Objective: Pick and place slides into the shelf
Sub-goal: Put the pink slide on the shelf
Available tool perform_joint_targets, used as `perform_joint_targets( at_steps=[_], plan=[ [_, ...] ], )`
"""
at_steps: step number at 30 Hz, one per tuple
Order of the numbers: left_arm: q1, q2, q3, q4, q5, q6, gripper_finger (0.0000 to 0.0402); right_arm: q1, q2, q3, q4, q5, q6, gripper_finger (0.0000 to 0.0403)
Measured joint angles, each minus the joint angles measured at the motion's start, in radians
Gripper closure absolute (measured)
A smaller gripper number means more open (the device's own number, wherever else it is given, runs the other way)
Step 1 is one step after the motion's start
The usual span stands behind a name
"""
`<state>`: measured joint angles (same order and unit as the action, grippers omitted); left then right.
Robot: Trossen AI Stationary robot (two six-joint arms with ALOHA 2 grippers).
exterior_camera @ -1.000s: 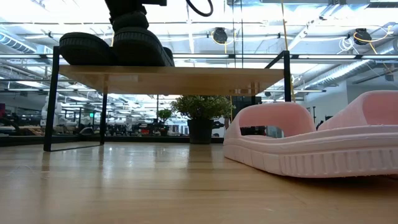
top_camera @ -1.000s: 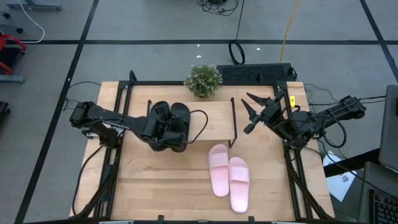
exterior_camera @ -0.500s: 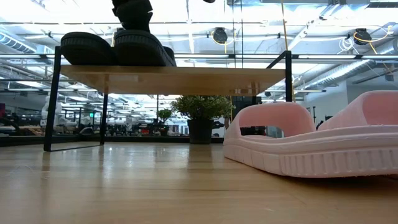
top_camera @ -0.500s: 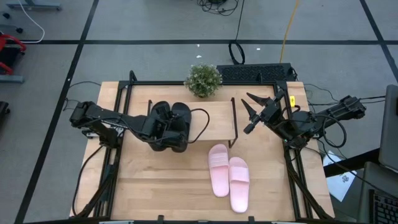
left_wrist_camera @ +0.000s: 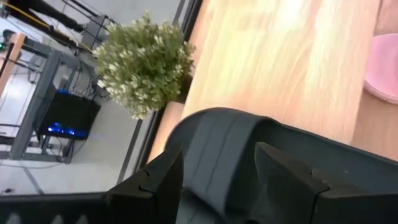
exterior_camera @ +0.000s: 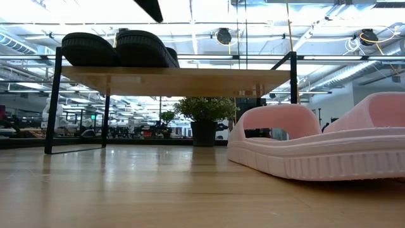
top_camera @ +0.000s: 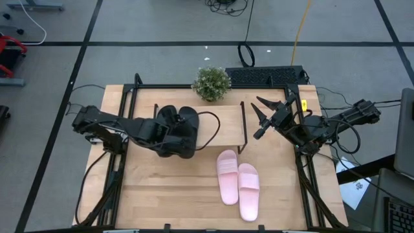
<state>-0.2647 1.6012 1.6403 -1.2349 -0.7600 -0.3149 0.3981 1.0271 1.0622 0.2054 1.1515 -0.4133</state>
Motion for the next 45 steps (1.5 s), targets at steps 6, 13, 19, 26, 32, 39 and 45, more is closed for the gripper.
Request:
perform_joint_targets(
  at_steps=[6, 13, 19, 26, 32, 39, 45],
  plan=[
    [-0.050, 0.000, 0.150, -0.142, 0.000, -0.048, 0.0204, 0.000, 0.000, 0.000, 0.000, 0.000, 0.002, 0.0287],
    [-0.147, -0.001, 0.273, -0.297, 0.014, -0.199, 0.0204, 0.017, -0.001, 0.000, 0.000, -0.055, 0.020, 0.0287],
    [-0.234, -0.001, 0.280, -0.336, 0.086, -0.353, 0.0204, 0.081, 0.008, 0.000, 0.001, -0.349, 0.034, 0.0287],
    [-0.331, -0.001, 0.279, -0.337, 0.136, -0.463, 0.0204, 0.202, 0.084, 0.000, -0.081, -0.368, 0.049, 0.0287],
    [-0.396, -0.001, 0.279, -0.336, 0.136, -0.557, 0.0204, 0.310, 0.189, 0.000, -0.199, -0.266, 0.172, 0.0287],
    [-0.448, -0.001, 0.278, -0.336, 0.135, -0.652, 0.0204, 0.416, 0.304, 0.000, -0.222, -0.231, 0.292, 0.0287],
    [-0.486, -0.001, 0.278, -0.336, 0.165, -0.703, 0.0204, 0.490, 0.372, 0.000, -0.427, -0.241, 0.580, 0.0287]
  ],
)
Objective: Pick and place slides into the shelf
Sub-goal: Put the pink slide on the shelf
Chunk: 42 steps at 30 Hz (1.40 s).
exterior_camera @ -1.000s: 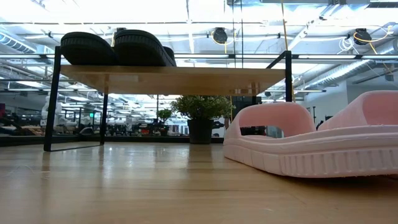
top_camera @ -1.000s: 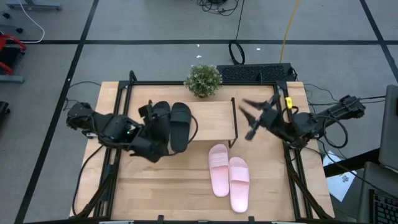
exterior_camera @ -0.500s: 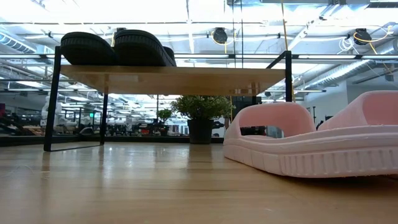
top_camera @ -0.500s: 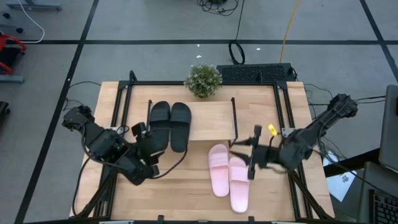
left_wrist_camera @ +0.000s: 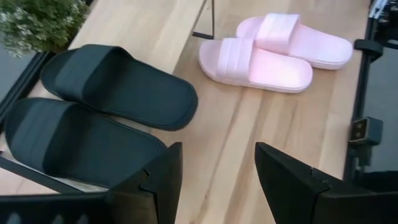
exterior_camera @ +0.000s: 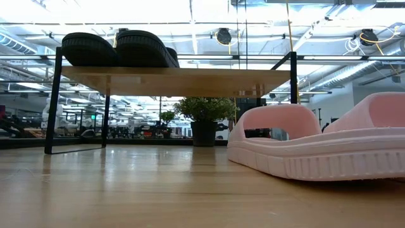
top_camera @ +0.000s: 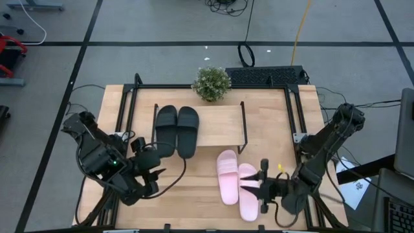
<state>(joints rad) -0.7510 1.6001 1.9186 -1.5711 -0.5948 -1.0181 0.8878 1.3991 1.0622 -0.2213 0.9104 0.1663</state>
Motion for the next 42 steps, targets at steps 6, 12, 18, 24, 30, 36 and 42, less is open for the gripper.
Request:
perform_joint_targets(
  at_steps=[6, 12, 18, 24, 30, 36, 42],
  plan=[
    [-0.021, 0.000, 0.000, 0.000, 0.010, -0.040, 0.0204, 0.050, 0.062, 0.017, -0.176, -0.142, 0.250, 0.0282],
    [-0.026, 0.000, 0.000, 0.001, 0.011, -0.043, 0.0204, 0.050, 0.116, 0.026, -0.290, -0.316, 0.382, 0.0272],
    [-0.026, 0.000, 0.000, 0.001, 0.010, -0.039, 0.0204, 0.046, 0.135, 0.026, -0.392, -0.392, 0.502, 0.0271],
    [-0.026, 0.000, -0.001, 0.000, -0.013, -0.035, 0.0204, 0.022, 0.134, 0.026, -0.480, -0.402, 0.595, 0.0271],
    [-0.026, 0.000, -0.001, 0.000, -0.016, -0.035, 0.0204, -0.005, 0.134, -0.011, -0.472, -0.514, 0.633, 0.0270],
    [-0.026, 0.000, -0.001, 0.000, -0.017, -0.037, 0.0204, -0.004, 0.134, -0.033, -0.436, -0.512, 0.627, 0.0270],
    [-0.013, 0.000, -0.001, 0.000, -0.017, -0.032, 0.0204, -0.024, 0.134, -0.035, -0.459, -0.468, 0.638, 0.0270]
  ],
)
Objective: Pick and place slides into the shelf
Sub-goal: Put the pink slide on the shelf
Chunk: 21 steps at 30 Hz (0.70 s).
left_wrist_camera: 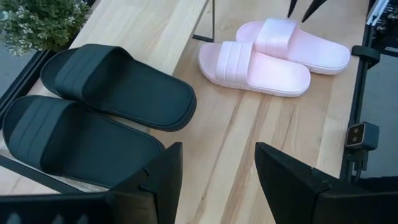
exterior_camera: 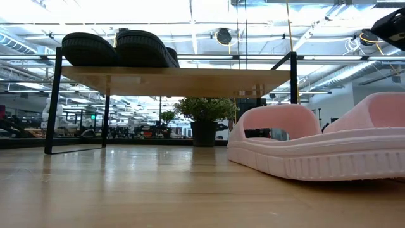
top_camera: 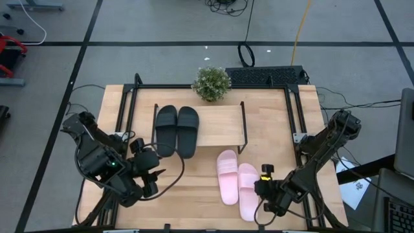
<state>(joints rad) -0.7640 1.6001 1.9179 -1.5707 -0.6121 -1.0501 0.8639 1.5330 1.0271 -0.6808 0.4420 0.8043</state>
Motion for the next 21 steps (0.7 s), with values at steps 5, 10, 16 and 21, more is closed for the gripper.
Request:
perform_joint_targets(
  at_steps=[5, 10, 16, 21],
  plan=[
    [0.009, 0.000, 0.000, 0.000, 0.000, 0.003, 0.0204, -0.022, 0.000, 0.000, 0.027, -0.003, -0.007, 0.0270],
    [0.011, 0.000, 0.000, 0.000, 0.000, 0.008, 0.0204, -0.022, 0.000, 0.000, 0.055, -0.054, -0.009, 0.0270],
    [0.011, 0.000, 0.000, 0.000, 0.000, 0.019, 0.0204, -0.032, 0.002, -0.001, 0.036, -0.050, -0.005, 0.0270],
    [0.011, 0.000, 0.000, 0.000, 0.000, 0.024, 0.0204, -0.043, 0.021, -0.001, 0.041, -0.051, -0.005, 0.0270]
  ],
)
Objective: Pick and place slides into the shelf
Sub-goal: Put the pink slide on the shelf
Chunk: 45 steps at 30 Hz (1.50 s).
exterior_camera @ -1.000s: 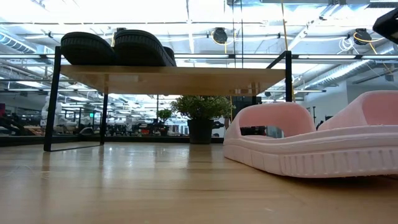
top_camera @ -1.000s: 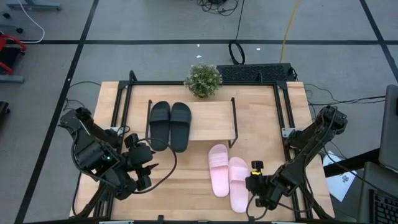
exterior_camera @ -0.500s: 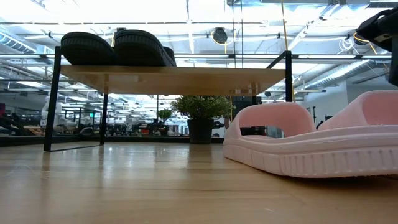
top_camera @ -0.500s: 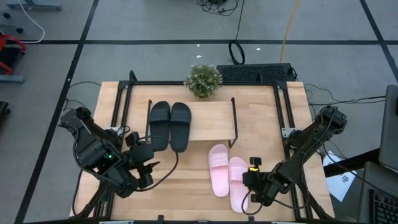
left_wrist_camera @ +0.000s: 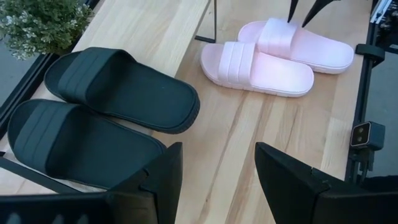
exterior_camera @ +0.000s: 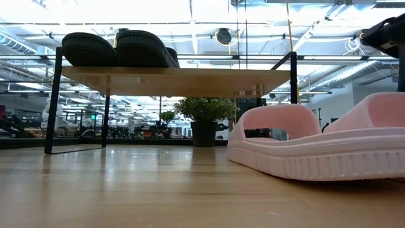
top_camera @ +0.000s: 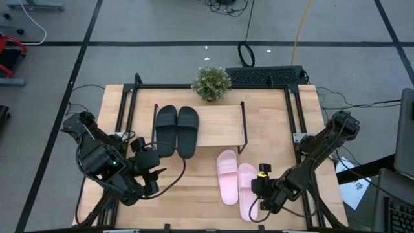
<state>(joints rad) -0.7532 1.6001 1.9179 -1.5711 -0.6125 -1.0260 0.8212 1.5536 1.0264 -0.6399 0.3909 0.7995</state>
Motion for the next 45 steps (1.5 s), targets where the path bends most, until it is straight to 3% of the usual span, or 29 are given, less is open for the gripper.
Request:
perform_joint_targets(
  at_steps=[15, 30, 45],
  plan=[
    [0.000, 0.000, 0.000, 0.000, 0.000, 0.010, 0.0204, -0.003, 0.094, 0.001, 0.027, -0.025, 0.004, 0.0270],
    [0.000, 0.000, 0.000, 0.000, 0.000, 0.010, 0.0204, -0.023, 0.096, 0.002, 0.000, -0.031, -0.002, 0.0270],
    [0.000, 0.000, 0.000, 0.000, 0.000, 0.024, 0.0204, -0.023, 0.096, 0.086, -0.074, -0.029, -0.047, 0.0270]
  ],
)
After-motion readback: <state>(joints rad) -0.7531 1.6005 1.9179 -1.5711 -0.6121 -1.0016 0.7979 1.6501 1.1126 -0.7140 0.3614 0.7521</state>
